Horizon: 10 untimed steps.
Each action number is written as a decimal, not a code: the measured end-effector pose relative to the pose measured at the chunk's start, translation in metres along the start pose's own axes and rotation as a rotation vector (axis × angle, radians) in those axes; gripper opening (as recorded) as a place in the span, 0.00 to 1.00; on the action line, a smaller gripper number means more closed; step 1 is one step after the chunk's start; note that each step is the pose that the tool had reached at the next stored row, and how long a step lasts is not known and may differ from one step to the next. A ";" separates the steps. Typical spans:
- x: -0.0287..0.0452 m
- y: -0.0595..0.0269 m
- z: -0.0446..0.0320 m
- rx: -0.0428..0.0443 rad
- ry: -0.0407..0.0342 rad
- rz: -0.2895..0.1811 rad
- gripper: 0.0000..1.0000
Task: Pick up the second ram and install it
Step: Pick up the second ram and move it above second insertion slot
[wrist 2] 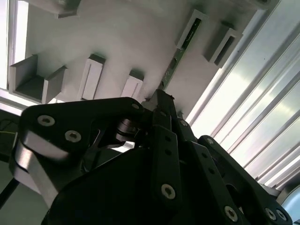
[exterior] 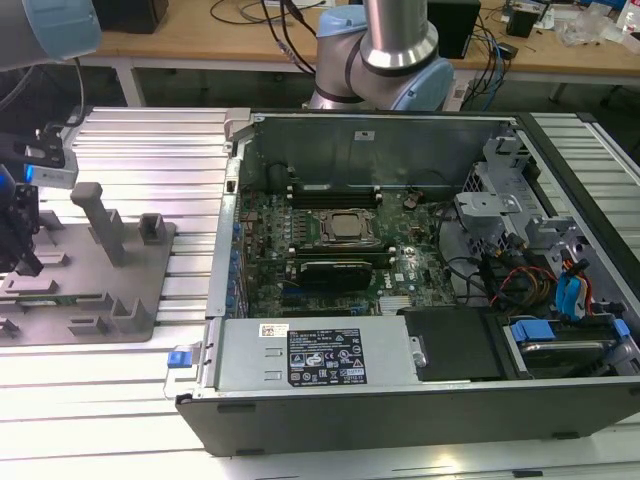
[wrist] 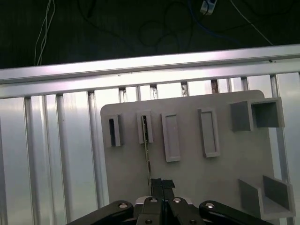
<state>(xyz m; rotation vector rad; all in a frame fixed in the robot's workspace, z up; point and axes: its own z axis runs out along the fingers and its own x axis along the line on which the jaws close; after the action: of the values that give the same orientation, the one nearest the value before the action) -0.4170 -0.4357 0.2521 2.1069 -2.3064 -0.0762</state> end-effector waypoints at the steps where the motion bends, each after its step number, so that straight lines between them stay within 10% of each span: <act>1: 0.0006 -0.0001 0.0007 0.0000 0.0001 -0.003 0.08; 10: 0.0057 0.0001 0.0105 -0.0006 0.0015 -0.033 0.08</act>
<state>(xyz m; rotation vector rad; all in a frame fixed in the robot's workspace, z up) -0.4181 -0.4411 0.2415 2.1447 -2.2703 -0.0758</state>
